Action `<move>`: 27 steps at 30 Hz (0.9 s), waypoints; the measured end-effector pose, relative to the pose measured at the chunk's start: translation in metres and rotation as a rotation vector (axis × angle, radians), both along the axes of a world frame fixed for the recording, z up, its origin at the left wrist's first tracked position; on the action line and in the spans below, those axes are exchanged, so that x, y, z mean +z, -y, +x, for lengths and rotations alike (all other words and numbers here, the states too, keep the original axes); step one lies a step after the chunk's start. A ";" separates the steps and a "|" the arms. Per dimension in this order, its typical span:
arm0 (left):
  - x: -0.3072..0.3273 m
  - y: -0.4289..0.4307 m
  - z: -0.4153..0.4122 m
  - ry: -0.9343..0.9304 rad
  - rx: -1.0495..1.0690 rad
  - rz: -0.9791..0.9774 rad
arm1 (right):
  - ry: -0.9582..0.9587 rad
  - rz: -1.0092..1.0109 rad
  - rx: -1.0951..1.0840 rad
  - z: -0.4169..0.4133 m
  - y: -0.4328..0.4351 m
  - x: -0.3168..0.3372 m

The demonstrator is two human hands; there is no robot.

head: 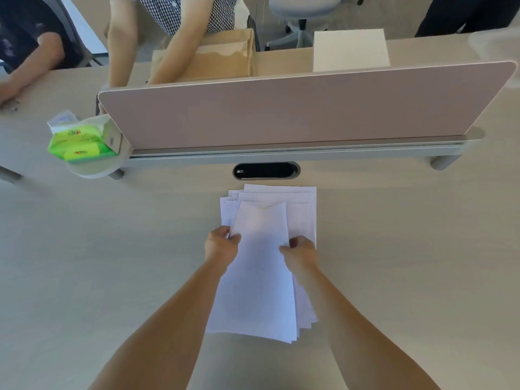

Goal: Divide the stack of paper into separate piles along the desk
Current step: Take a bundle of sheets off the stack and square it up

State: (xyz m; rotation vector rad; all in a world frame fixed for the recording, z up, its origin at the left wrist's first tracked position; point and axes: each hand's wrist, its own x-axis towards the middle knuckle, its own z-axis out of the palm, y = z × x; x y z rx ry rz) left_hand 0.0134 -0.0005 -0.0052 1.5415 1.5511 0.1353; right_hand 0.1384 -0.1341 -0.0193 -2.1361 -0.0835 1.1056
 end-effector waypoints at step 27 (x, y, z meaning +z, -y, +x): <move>-0.022 -0.013 -0.092 0.221 0.218 -0.336 | 0.024 -0.019 -0.040 -0.061 -0.015 0.003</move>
